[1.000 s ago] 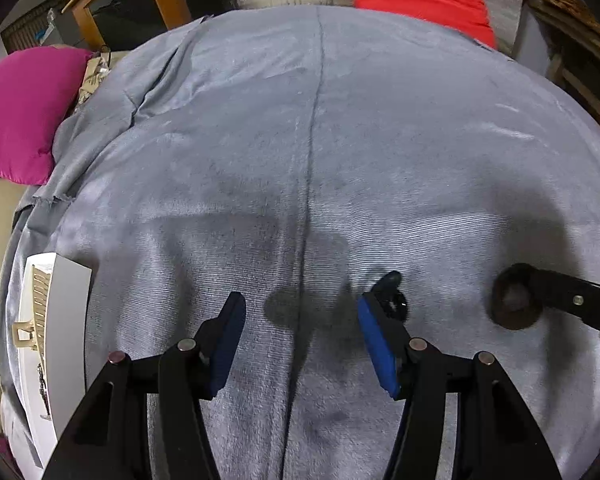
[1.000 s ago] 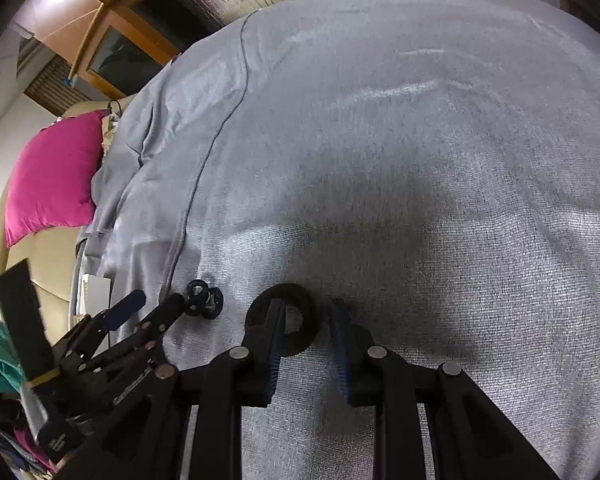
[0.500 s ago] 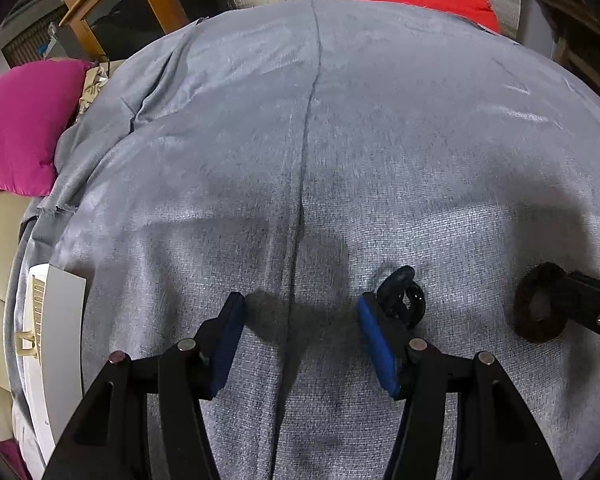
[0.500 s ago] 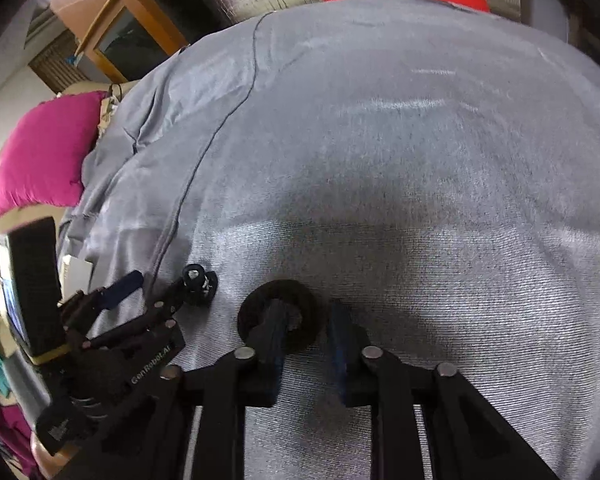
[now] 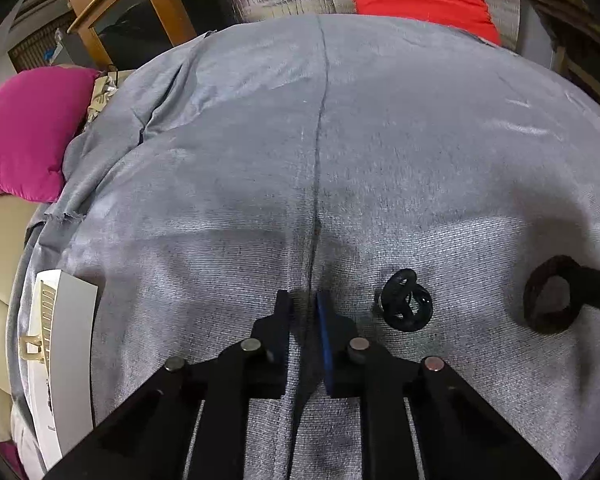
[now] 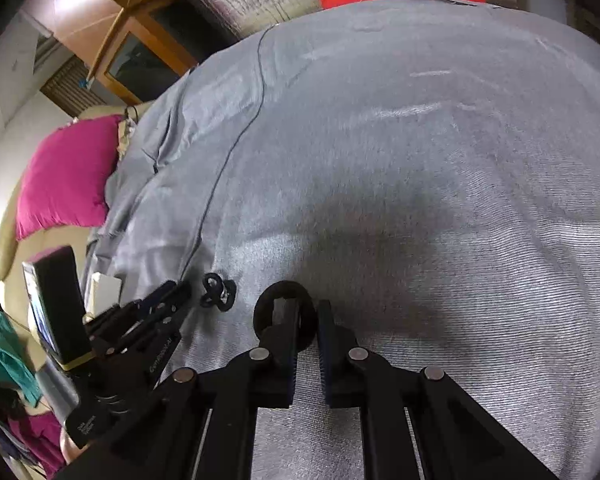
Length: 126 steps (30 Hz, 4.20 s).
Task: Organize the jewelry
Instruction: 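Grasp the linked black hair ties with the left tool while the right tool holds the brown tie, then carry the black ties in the left tool and brown tie in the right tool to the box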
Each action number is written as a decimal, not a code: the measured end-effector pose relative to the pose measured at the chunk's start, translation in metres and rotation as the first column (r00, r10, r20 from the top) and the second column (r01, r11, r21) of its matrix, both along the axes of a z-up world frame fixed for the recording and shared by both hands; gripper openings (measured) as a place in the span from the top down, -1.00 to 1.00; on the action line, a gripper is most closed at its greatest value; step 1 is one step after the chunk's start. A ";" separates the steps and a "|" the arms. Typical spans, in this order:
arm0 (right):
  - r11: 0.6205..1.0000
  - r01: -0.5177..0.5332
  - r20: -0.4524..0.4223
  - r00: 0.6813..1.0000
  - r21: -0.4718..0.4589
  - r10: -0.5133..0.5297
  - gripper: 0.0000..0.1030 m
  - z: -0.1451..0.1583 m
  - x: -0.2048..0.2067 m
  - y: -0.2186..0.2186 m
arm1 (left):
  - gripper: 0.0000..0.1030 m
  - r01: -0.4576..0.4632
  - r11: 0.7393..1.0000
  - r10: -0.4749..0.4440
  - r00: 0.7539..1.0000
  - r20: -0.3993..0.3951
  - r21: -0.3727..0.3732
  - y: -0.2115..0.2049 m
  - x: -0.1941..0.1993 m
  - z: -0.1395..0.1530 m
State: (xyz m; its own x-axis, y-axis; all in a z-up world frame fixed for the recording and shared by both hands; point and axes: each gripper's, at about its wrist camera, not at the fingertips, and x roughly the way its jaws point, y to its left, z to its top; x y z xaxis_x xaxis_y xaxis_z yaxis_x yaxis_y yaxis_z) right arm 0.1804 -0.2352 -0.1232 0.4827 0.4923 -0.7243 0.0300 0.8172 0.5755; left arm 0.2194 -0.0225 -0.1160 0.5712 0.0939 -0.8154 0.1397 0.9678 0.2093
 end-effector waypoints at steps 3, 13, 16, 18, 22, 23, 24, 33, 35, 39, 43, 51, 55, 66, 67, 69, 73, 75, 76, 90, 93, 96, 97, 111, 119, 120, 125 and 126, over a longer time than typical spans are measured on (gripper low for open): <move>0.999 0.014 0.010 1.000 0.043 -0.014 0.81 0.005 -0.003 -0.007 | 0.82 0.011 1.000 -0.011 1.000 0.011 -0.009 0.000 -0.003 0.005; 0.998 0.034 0.010 0.999 0.043 -0.035 0.81 0.008 -0.011 -0.011 | 0.68 0.082 0.993 -0.084 0.996 -0.020 -0.084 -0.005 -0.005 0.005; 0.998 0.038 0.003 0.999 0.041 -0.038 0.81 0.005 -0.010 -0.013 | 0.22 0.093 0.987 -0.097 0.995 -0.023 -0.129 -0.007 -0.004 0.003; 0.998 0.039 -0.001 0.999 0.043 -0.039 0.81 0.003 -0.010 -0.014 | 0.20 0.102 0.986 -0.105 0.994 -0.012 -0.135 -0.011 -0.005 0.004; 0.998 0.045 -0.008 0.999 0.048 -0.045 0.81 0.000 -0.011 -0.017 | 0.22 0.090 0.989 -0.093 0.995 -0.019 -0.116 -0.018 -0.003 -0.003; 0.998 0.046 -0.008 0.999 0.045 -0.046 0.81 0.000 -0.011 -0.018 | 0.48 0.090 0.988 -0.094 0.995 -0.020 -0.124 -0.018 -0.003 -0.004; 0.998 0.046 -0.010 0.999 0.046 -0.046 0.81 -0.001 -0.011 -0.018 | 0.67 0.093 0.986 -0.097 0.995 -0.027 -0.137 -0.019 -0.001 -0.006; 0.997 0.055 -0.011 0.998 0.048 -0.055 0.81 0.000 -0.012 -0.024 | 0.90 0.100 0.976 -0.106 0.994 -0.021 -0.193 -0.020 -0.006 -0.002; 0.997 0.057 -0.013 0.998 0.049 -0.057 0.81 -0.001 -0.012 -0.025 | 0.90 0.104 0.972 -0.109 0.994 -0.013 -0.209 -0.017 -0.007 0.002; 0.997 0.059 -0.015 0.998 0.054 -0.059 0.81 -0.001 -0.013 -0.026 | 0.88 0.119 0.979 -0.119 0.993 0.006 -0.163 -0.022 -0.007 0.001; 0.997 0.052 -0.023 0.998 0.054 -0.051 0.81 -0.003 -0.013 -0.022 | -0.24 0.104 0.984 -0.105 0.994 0.000 -0.146 -0.027 -0.007 -0.003; 0.997 0.051 -0.031 0.998 0.051 -0.049 0.81 -0.007 -0.013 -0.022 | 0.41 0.110 0.982 -0.115 0.993 -0.025 -0.156 -0.029 0.001 -0.017; 0.997 0.052 -0.027 0.998 0.049 -0.051 0.81 -0.006 -0.014 -0.025 | 0.62 0.109 0.979 -0.113 0.993 -0.014 -0.170 -0.027 0.000 -0.013; 0.998 0.034 0.017 0.999 0.060 -0.035 0.81 0.008 -0.019 -0.018 | 0.63 0.121 0.961 -0.104 0.991 0.082 -0.249 -0.012 -0.020 0.034; 0.998 0.029 0.024 0.999 0.062 -0.031 0.81 0.010 -0.020 -0.016 | 0.63 0.118 0.961 -0.098 0.991 0.092 -0.248 -0.010 -0.024 0.038; 0.998 0.022 0.036 0.999 0.063 -0.025 0.81 0.013 -0.023 -0.012 | 0.63 0.111 0.964 -0.086 0.990 0.110 -0.243 -0.004 -0.032 0.046; 0.998 0.003 0.067 0.998 0.065 -0.007 0.81 0.022 -0.031 0.000 | 0.63 0.073 0.973 -0.043 0.989 0.140 -0.219 0.008 -0.049 0.059; 0.998 -0.011 0.085 0.996 0.064 0.006 0.81 0.027 -0.036 0.008 | 0.63 0.057 0.977 -0.024 0.988 0.154 -0.207 0.014 -0.060 0.064; 0.998 -0.018 0.093 0.996 0.064 0.012 0.81 0.029 -0.039 0.012 | 0.63 0.047 0.980 -0.014 0.986 0.166 -0.196 0.017 -0.066 0.067; 0.994 -0.094 0.216 0.973 0.059 0.079 0.81 0.055 -0.078 0.071 | 0.63 -0.057 0.990 0.087 0.968 0.236 -0.130 0.074 -0.117 0.083; 0.992 -0.118 0.242 0.964 0.033 0.106 0.81 0.059 -0.086 0.086 | 0.63 -0.083 0.989 0.112 0.962 0.249 -0.126 0.090 -0.125 0.085; 0.991 -0.136 0.260 0.957 0.017 0.127 0.81 0.062 -0.094 0.097 | 0.63 -0.110 0.985 0.141 0.957 0.255 -0.134 0.105 -0.132 0.086; 0.990 -0.142 0.263 0.956 0.018 0.133 0.81 0.062 -0.096 0.100 | 0.63 -0.118 0.983 0.151 0.955 0.255 -0.139 0.110 -0.134 0.087; 0.982 -0.188 0.266 0.946 -0.024 0.188 0.81 0.058 -0.123 0.126 | 0.63 -0.181 0.968 0.222 0.941 0.256 -0.175 0.141 -0.152 0.090; 0.975 -0.218 0.268 0.937 -0.047 0.223 0.81 0.064 -0.127 0.141 | 0.63 -0.218 0.956 0.265 0.928 0.262 -0.195 0.158 -0.160 0.093; 0.974 -0.221 0.271 0.936 -0.050 0.226 0.81 0.066 -0.128 0.144 | 0.63 -0.225 0.954 0.273 0.926 0.261 -0.199 0.161 -0.161 0.093; 0.967 -0.246 0.283 0.925 -0.065 0.254 0.81 0.077 -0.129 0.162 | 0.63 -0.261 0.941 0.312 0.915 0.255 -0.215 0.181 -0.167 0.092; 0.965 -0.251 0.286 0.922 -0.070 0.261 0.81 0.080 -0.130 0.166 | 0.63 -0.266 0.939 0.317 0.913 0.255 -0.218 0.184 -0.168 0.092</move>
